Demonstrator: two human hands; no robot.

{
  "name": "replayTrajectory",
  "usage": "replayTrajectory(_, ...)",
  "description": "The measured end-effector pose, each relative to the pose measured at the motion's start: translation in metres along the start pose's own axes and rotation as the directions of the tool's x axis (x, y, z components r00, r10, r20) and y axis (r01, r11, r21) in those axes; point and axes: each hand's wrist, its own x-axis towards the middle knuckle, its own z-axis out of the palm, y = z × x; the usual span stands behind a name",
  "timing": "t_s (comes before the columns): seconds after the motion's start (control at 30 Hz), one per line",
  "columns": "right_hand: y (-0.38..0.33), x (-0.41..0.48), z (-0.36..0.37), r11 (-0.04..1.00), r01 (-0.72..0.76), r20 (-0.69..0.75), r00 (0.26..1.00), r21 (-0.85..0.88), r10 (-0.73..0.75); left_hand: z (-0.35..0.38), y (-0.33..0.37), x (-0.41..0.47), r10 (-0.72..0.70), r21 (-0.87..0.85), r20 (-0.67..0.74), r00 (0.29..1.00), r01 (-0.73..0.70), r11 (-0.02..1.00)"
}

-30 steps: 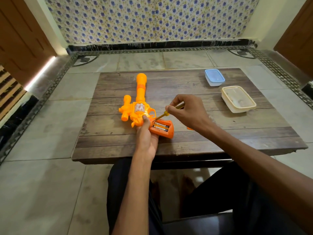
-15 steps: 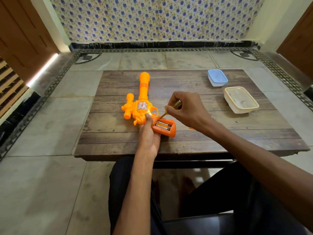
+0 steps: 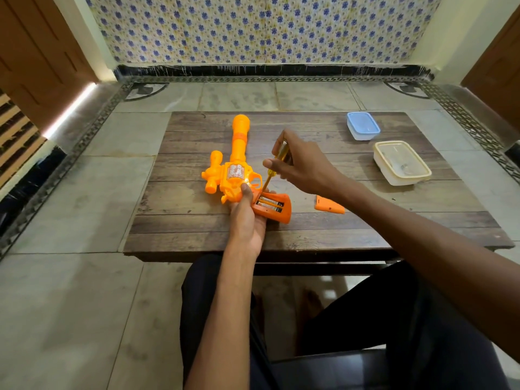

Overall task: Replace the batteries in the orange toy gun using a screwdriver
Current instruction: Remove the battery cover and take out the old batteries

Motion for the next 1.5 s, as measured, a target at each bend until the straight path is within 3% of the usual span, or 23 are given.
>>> replayTrajectory(0.23, -0.007, 0.033, -0.005, 0.999, 0.012, 0.182, 0.983, 0.047, -0.020, 0.001, 0.000, -0.001, -0.013, -0.012, 0.029, 0.999, 0.013, 1.000)
replayTrajectory(0.5, -0.009, 0.056, -0.001, 0.999, 0.019, 0.311, 0.951, -0.046, -0.003, -0.001, 0.000, -0.003, -0.007, -0.035, 0.070, 0.998, 0.009, 0.999)
replayTrajectory(0.77, -0.003, 0.017, -0.009, 0.978, -0.023, 0.162, 0.987, 0.206, -0.011, 0.000, 0.005, -0.005, -0.048, -0.037, 0.016, 0.999, 0.049, 0.998)
replayTrajectory(1.17, 0.015, -0.026, 0.007, 0.974, 0.049, -0.137, 0.990, 0.223, -0.018, 0.005, 0.006, -0.011, -0.054, -0.055, -0.016, 0.998, 0.053, 0.997)
replayTrajectory(1.33, 0.015, -0.020, 0.005, 0.969, 0.026, -0.118, 0.993, 0.244, 0.003, 0.004, 0.005, -0.009, -0.053, -0.046, -0.015, 0.998, 0.052, 0.998)
replayTrajectory(1.5, 0.012, -0.002, -0.001, 0.975, 0.004, 0.008, 1.000, 0.220, -0.006, 0.004, 0.004, -0.008, -0.055, -0.040, -0.005, 0.998, 0.055, 0.998)
